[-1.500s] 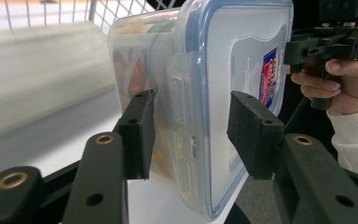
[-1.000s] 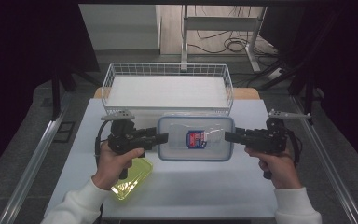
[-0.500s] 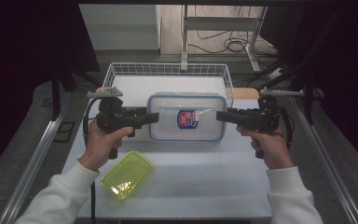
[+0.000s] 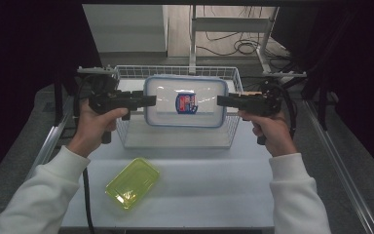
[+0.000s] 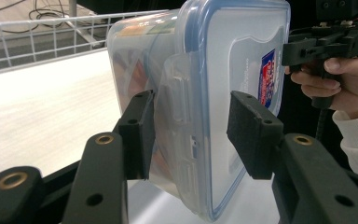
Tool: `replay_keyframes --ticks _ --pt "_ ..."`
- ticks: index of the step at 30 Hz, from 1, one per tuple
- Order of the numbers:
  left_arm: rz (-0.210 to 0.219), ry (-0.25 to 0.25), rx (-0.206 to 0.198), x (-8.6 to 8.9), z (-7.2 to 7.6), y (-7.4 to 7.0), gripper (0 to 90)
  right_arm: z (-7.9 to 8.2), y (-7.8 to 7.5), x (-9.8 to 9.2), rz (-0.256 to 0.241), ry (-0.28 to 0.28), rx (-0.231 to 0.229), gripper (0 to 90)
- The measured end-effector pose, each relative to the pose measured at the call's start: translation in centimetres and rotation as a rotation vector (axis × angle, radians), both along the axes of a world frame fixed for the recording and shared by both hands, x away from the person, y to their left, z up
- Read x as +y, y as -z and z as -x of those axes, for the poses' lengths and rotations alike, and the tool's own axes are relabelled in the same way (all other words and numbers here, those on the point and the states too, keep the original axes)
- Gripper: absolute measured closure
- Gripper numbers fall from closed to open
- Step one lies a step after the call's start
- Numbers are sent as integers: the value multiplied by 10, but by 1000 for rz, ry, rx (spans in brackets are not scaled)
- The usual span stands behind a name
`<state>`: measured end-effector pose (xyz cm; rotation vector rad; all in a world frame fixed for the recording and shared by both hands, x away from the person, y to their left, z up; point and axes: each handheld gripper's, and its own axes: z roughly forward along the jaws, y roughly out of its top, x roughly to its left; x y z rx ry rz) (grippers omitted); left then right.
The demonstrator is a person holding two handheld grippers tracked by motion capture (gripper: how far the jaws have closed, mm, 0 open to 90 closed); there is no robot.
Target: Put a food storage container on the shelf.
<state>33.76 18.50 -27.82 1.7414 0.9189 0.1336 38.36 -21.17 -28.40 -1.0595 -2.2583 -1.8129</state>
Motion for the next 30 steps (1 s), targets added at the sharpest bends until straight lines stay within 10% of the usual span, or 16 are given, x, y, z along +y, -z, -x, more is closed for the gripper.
replay_keyframes --ticks 30 --pt "35 -23 114 23 -65 27 521 -73 9 29 63 12 132 509"
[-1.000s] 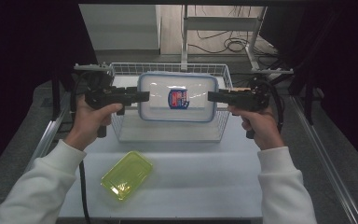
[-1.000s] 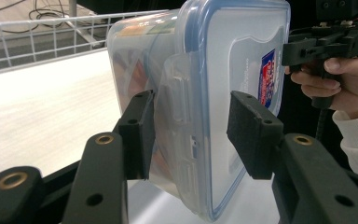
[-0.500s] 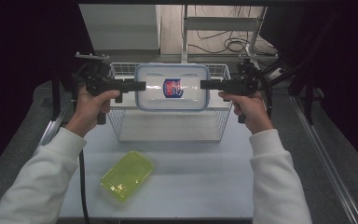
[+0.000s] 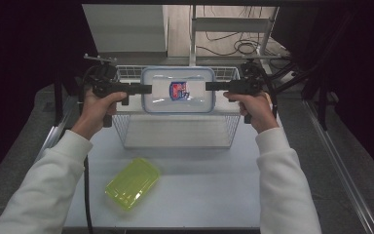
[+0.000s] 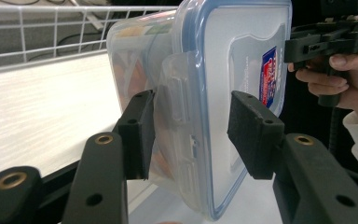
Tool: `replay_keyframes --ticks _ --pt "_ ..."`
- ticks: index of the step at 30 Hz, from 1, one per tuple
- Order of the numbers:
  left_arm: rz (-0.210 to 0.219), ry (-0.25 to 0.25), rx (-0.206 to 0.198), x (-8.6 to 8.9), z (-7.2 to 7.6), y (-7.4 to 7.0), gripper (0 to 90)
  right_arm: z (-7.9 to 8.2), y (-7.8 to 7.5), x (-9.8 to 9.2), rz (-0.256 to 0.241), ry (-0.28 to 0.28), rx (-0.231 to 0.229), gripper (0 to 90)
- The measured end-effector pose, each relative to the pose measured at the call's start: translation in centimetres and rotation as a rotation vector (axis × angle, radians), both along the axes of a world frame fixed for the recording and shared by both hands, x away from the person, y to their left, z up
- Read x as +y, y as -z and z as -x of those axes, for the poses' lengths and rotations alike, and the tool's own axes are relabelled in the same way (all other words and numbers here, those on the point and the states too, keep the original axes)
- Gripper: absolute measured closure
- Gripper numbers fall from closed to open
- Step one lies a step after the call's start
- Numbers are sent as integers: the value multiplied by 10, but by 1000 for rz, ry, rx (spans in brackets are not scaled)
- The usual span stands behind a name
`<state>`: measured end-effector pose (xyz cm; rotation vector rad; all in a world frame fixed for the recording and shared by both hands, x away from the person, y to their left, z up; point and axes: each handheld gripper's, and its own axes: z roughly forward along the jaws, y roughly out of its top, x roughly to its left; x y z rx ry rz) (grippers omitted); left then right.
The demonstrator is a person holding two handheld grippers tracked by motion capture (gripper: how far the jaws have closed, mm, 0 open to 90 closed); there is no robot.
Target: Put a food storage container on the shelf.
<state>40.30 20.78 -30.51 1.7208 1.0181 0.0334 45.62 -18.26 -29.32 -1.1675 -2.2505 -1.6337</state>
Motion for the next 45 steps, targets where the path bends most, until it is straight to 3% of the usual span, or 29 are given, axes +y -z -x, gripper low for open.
replay_keyframes --ticks 7,12,25,27,31,32,33,36,37,39,42,45 --pt "12 -7 8 2 -5 2 518 -8 2 2 -11 11 16 508" --pt "63 -22 46 5 -12 5 516 -14 2 4 -17 29 47 506" --pt "129 -43 96 8 -29 13 493 -21 6 9 -33 114 106 484" --pt "130 -53 96 8 -30 14 483 -21 6 9 -34 127 116 479" --pt "81 -91 80 3 -33 17 476 -21 8 12 -10 174 137 429" --pt "65 -99 78 1 -33 19 408 -18 8 13 25 224 113 441" --pt "65 -99 78 1 -33 19 399 -18 8 13 25 224 113 441" --pt "68 -108 76 0 -32 19 342 -13 6 10 -16 236 99 419" --pt "68 -114 69 1 -31 17 293 -8 3 8 -27 243 70 418" --pt "46 -122 39 1 -26 14 286 -4 1 7 -33 243 56 419" --pt "15 -115 9 2 -15 9 264 7 -3 0 -8 232 9 467" --pt "32 -115 -12 3 1 8 245 23 -2 -9 27 234 -59 568"
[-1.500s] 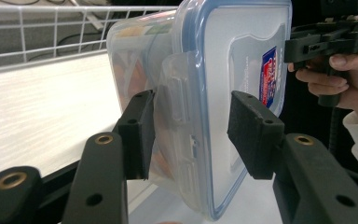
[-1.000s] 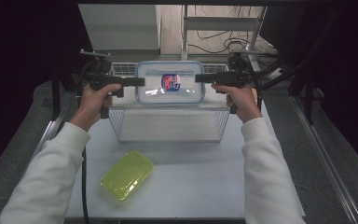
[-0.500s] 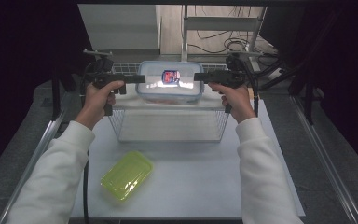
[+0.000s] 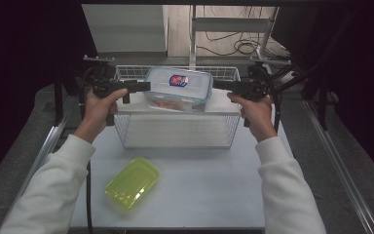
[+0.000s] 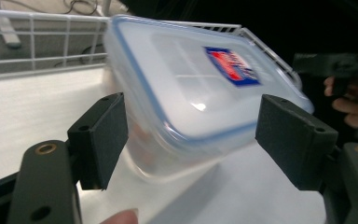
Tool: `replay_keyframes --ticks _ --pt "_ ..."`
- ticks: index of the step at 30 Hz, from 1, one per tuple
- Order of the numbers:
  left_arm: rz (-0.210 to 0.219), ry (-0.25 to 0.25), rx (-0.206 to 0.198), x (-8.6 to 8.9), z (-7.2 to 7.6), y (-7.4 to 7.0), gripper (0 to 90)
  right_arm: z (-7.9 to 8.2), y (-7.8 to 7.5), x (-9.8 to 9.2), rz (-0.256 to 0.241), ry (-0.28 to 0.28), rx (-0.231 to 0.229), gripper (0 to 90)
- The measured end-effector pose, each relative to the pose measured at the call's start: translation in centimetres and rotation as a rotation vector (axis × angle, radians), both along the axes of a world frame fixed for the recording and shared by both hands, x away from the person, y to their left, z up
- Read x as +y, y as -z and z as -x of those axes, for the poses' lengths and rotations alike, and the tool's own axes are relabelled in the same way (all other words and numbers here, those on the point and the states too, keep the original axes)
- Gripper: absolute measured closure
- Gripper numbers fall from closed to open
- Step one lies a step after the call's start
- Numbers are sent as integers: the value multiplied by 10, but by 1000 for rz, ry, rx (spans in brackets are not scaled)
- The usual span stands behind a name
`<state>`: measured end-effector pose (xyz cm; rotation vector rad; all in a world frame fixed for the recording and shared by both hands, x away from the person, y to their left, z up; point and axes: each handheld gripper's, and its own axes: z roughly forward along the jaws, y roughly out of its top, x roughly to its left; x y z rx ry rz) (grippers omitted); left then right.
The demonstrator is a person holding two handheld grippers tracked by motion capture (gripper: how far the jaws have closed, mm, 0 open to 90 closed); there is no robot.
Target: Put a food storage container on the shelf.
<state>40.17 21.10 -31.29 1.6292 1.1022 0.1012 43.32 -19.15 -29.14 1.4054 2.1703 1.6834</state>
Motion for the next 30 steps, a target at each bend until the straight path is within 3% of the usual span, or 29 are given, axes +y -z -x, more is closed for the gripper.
replay_keyframes --ticks 1,2,5,6,7,11,15,17,18,20,25,30 --pt "-5 5 -5 0 6 1 238 9 4 -3 30 -18 -32 641" --pt "-20 7 -14 -1 11 2 238 9 4 -3 30 -18 -32 641" --pt "-42 37 -16 -4 29 8 227 23 15 -5 67 -72 -33 779" --pt "-43 47 -6 -5 34 11 218 31 22 -2 99 -105 -49 862" --pt "-32 66 -2 -7 40 15 217 34 26 -1 110 -119 -59 888" --pt "-13 127 2 -13 63 35 215 40 41 12 130 -178 -55 892" --pt "-24 161 5 -16 73 49 215 43 49 31 187 -222 -65 892" --pt "-21 180 16 -18 77 58 215 43 50 34 193 -223 -72 892" --pt "-27 186 19 -19 79 63 215 43 52 40 199 -219 -102 892" --pt "-54 204 17 -24 85 76 216 41 54 45 189 -218 -104 892" --pt "-101 255 25 -34 93 91 216 34 55 48 187 -203 -100 892" --pt "-91 270 32 -36 95 99 210 28 54 47 182 -181 -93 892"
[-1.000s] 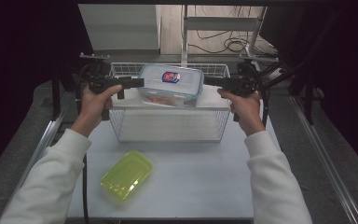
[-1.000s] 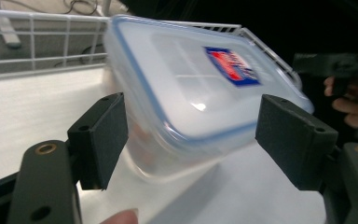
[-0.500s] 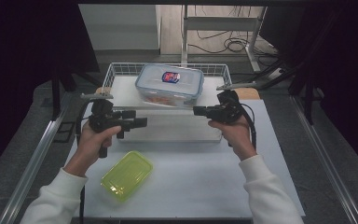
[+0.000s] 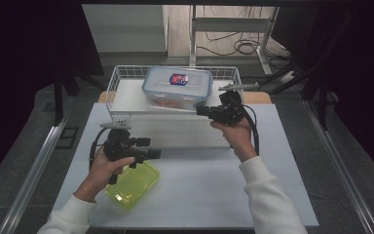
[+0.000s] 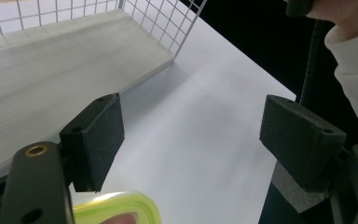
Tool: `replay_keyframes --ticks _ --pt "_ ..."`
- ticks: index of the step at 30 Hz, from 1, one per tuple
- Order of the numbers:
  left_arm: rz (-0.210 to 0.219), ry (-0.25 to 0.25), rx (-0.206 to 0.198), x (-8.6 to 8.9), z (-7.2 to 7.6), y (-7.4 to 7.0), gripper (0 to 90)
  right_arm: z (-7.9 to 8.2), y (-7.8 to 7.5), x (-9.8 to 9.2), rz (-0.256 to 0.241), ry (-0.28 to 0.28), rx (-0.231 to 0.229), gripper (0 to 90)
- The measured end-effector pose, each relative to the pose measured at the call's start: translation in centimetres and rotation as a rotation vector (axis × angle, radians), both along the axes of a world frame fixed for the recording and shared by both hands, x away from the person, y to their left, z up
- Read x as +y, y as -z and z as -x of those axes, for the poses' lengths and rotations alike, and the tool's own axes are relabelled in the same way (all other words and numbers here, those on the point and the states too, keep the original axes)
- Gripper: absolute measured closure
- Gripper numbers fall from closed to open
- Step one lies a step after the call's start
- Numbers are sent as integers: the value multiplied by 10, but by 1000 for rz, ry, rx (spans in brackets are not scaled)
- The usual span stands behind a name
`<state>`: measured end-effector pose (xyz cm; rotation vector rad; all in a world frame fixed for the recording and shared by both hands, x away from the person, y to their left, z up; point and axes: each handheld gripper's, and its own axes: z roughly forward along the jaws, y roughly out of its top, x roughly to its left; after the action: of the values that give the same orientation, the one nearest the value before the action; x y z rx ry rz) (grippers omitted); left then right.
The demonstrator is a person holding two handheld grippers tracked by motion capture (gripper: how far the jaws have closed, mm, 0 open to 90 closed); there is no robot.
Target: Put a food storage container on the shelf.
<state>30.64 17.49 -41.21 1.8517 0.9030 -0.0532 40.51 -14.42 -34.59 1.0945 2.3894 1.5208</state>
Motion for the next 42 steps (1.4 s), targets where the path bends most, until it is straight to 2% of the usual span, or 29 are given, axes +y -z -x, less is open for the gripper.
replay_keyframes --ticks 3,11,16,21,24,25,26,27,28,29,31,32,33,35,37,40,42 --pt "0 -1 0 0 3 5 211 -8 0 -5 -9 36 12 893" --pt "18 2 25 3 4 19 210 -14 2 -10 -30 54 22 892" --pt "28 -10 27 5 4 20 211 -17 4 -12 -46 62 23 892" --pt "19 -27 14 7 6 21 212 -7 3 -16 -66 51 8 892" --pt "10 -36 10 8 7 22 215 3 4 -21 -55 46 3 878" --pt "5 -36 9 7 7 22 215 7 4 -24 -53 42 0 851" --pt "0 -37 9 7 8 23 217 16 7 -31 -37 35 -8 766" --pt "-6 -38 8 6 9 23 217 16 7 -31 -37 35 -8 766" --pt "-15 -42 6 6 10 24 223 25 9 -36 -32 38 -19 628" --pt "-25 -45 6 6 11 25 223 25 9 -36 -32 38 -19 628" --pt "-38 -42 9 6 12 28 226 36 14 -42 -12 27 1 518" --pt "-39 -47 13 6 12 29 231 46 20 -48 3 20 -6 471" --pt "-35 -47 18 7 13 30 231 46 20 -48 3 20 -6 471" --pt "-51 -54 22 9 15 34 238 60 32 -59 42 18 7 411" --pt "-59 -55 22 10 16 35 238 65 36 -63 48 20 10 399" --pt "-75 -58 29 12 19 40 240 80 55 -78 40 13 57 362" --pt "-79 -63 33 13 20 42 252 83 60 -81 39 10 68 358"
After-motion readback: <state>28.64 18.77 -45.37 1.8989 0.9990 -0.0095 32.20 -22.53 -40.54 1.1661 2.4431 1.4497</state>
